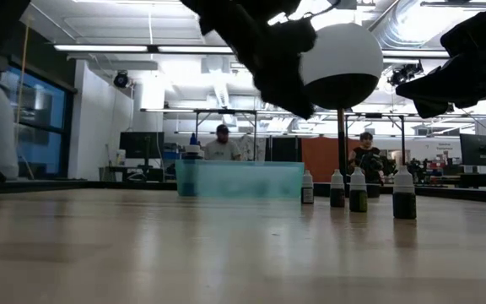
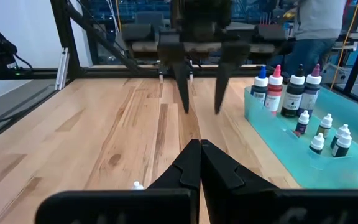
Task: Pick & Place food coloring
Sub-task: Put the small black food coloring bottle into the green bin
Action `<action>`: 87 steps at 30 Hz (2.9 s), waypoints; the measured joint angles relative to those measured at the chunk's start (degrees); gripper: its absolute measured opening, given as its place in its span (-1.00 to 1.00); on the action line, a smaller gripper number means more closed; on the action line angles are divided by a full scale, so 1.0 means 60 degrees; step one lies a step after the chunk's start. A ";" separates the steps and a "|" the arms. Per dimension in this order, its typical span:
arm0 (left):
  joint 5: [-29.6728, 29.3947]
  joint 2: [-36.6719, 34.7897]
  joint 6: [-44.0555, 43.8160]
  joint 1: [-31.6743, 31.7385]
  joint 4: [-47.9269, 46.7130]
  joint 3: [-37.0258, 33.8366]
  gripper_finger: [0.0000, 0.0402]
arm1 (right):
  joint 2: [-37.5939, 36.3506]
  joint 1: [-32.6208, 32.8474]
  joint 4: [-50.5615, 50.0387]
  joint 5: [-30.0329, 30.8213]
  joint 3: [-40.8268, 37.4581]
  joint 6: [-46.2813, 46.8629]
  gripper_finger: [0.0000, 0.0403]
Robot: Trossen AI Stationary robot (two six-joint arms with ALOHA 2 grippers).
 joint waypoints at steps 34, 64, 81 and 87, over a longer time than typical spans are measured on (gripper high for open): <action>-0.1305 0.1515 0.0211 0.0005 0.0294 0.0000 -0.25 | 0.0321 0.0000 0.0004 0.0004 0.0000 0.0004 -1.00; -0.1313 0.1879 -0.0060 0.0009 0.0596 0.0005 -0.25 | 0.0321 0.0000 0.0000 0.0001 0.0000 0.0003 -1.00; -0.1316 0.1879 -0.0098 0.0009 0.0578 0.0005 -0.25 | 0.0321 -0.0002 -0.0002 0.0004 0.0000 0.0000 -1.00; -0.1320 0.1879 -0.0264 0.0009 0.0578 0.0005 -0.40 | 0.0321 -0.0002 0.0000 0.0004 0.0002 0.0004 -1.00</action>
